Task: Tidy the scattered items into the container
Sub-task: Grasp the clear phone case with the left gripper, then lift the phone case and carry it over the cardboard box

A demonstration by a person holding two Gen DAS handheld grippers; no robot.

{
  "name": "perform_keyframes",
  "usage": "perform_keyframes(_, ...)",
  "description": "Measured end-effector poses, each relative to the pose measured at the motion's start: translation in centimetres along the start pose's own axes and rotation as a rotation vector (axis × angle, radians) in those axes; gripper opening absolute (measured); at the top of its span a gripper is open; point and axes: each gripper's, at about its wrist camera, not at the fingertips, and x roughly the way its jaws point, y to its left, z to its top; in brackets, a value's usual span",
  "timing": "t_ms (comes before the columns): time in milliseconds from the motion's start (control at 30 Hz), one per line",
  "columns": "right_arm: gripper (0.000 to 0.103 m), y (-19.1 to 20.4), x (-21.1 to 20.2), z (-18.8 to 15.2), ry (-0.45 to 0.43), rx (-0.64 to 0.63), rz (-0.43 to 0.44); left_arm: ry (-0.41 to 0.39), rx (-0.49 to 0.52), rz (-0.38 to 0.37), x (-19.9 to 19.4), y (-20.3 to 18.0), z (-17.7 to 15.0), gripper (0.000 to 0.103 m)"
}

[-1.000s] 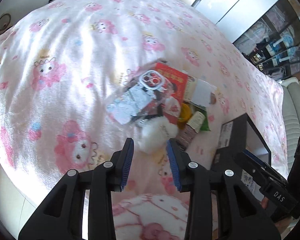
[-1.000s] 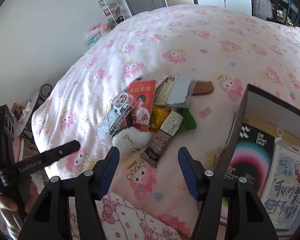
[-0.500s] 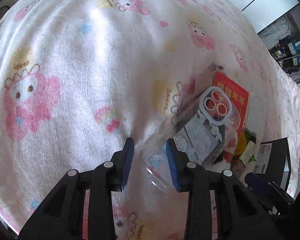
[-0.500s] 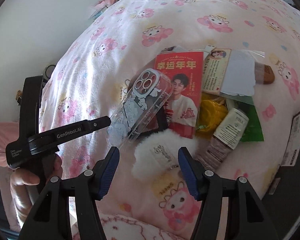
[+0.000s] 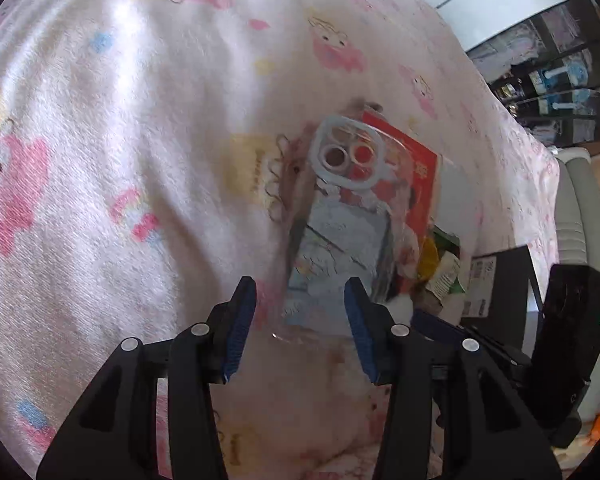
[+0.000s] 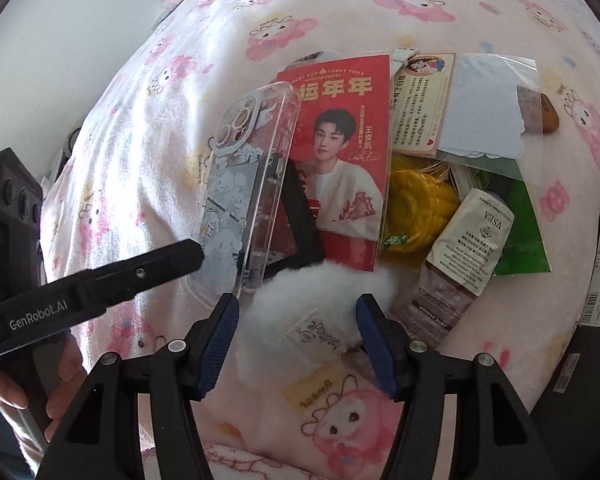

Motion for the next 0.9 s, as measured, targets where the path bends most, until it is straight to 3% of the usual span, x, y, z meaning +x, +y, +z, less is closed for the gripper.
perform_keyframes(67,0.058,0.1,0.4,0.5,-0.010,0.005,-0.001,-0.013,-0.032,0.063,0.8,0.7,1.9,0.046)
perform_keyframes(233,0.058,0.7,2.1,1.5,0.005,-0.014,0.014,0.059,-0.063,-0.041,3.0,1.1,2.4,0.046)
perform_keyframes(267,0.055,0.8,2.0,1.5,0.002,-0.019,0.019,0.069,-0.059,-0.067,3.0,0.7,2.1,0.046)
perform_keyframes(300,0.044,0.7,1.6,1.3,-0.015,-0.014,0.030,0.065,-0.044,-0.068,2.8,0.2,1.8,0.046)
perform_keyframes(467,0.030,0.0,-1.0,0.2,-0.079,-0.011,0.042,0.098,0.010,-0.159,1.8,-2.7,0.3,0.044)
perform_keyframes(667,0.028,-0.9,-3.8,-2.1,-0.092,-0.008,0.041,0.067,0.104,-0.116,0.0,-6.4,-1.6,0.043)
perform_keyframes(900,0.029,-2.4,-4.6,-2.0,-0.065,0.018,0.057,0.019,-0.011,-0.057,-0.3,-2.9,-0.6,0.043)
